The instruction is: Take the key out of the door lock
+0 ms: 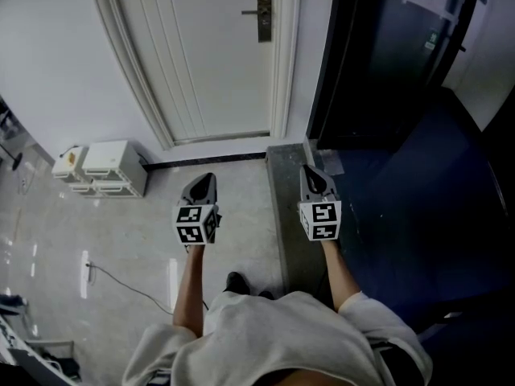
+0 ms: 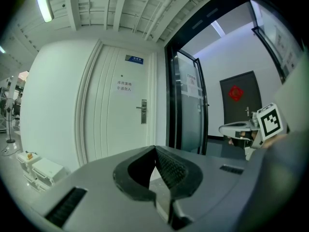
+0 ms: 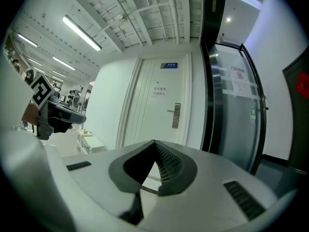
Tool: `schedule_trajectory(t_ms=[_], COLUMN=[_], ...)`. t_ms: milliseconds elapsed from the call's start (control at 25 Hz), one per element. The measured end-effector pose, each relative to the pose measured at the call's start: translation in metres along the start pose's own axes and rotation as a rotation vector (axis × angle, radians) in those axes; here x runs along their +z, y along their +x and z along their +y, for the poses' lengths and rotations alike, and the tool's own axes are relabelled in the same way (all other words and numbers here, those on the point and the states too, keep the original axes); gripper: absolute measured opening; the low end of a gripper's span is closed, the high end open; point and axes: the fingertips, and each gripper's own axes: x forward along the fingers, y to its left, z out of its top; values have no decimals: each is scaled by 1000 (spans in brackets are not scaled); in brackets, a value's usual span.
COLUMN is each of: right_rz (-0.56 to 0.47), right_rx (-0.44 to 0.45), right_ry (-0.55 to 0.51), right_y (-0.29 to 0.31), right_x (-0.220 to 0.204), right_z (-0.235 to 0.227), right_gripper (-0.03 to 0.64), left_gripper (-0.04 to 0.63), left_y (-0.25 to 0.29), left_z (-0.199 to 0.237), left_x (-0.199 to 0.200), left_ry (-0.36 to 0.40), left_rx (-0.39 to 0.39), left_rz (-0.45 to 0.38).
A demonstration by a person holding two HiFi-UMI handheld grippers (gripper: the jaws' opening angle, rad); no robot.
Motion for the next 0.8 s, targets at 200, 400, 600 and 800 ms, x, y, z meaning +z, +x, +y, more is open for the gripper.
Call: schedule_trajectory(t_ms=[200, 400, 600, 800], right_rz=[11, 26, 26, 24], right_rx=[4, 3, 2, -16], right_ry=[-1, 1, -10, -22], right_y=[24, 59, 116, 179], right_x=[-6, -15, -14, -6], right_z=[-7, -16, -22, -34], right_gripper=[23, 23, 23, 23], left_gripper=[18, 18, 18, 18], left_y=[28, 63, 116, 178], left_z=[7, 17, 45, 75], left_x=[0, -5, -2, 16], left_ry=[-1, -7, -13, -13], left_rx=[-6, -16, -24, -54], left_rz=[13, 18, 20, 8])
